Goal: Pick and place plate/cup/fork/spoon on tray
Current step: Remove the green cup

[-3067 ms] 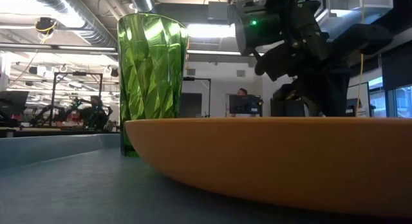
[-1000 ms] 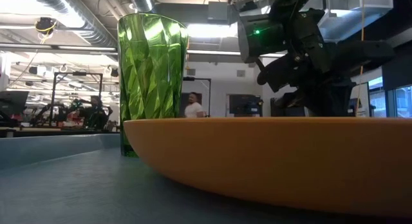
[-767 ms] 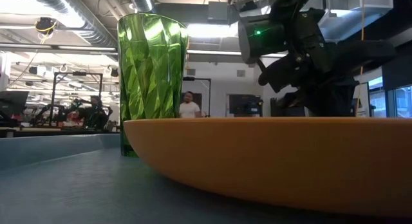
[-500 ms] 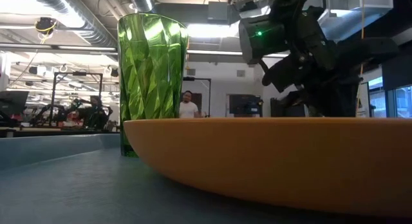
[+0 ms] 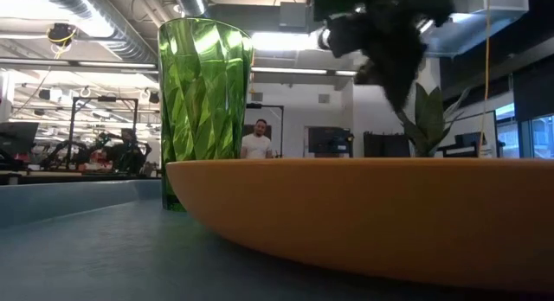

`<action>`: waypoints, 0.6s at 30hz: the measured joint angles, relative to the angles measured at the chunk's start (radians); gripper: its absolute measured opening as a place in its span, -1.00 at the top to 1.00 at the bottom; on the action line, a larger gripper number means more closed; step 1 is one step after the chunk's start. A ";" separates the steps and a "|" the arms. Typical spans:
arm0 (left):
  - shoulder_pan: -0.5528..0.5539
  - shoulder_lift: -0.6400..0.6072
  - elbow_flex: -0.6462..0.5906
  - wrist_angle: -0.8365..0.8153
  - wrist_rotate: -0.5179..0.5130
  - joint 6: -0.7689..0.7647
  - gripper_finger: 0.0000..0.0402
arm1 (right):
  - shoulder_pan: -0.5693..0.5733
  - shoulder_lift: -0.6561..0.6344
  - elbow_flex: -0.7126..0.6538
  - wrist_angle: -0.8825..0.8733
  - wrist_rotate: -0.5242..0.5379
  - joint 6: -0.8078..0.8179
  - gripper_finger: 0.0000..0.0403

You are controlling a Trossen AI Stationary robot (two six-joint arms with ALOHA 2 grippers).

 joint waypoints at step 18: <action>0.013 -0.035 -0.084 -0.047 -0.065 -0.124 1.00 | -0.098 -0.025 0.093 -0.111 0.076 0.269 0.74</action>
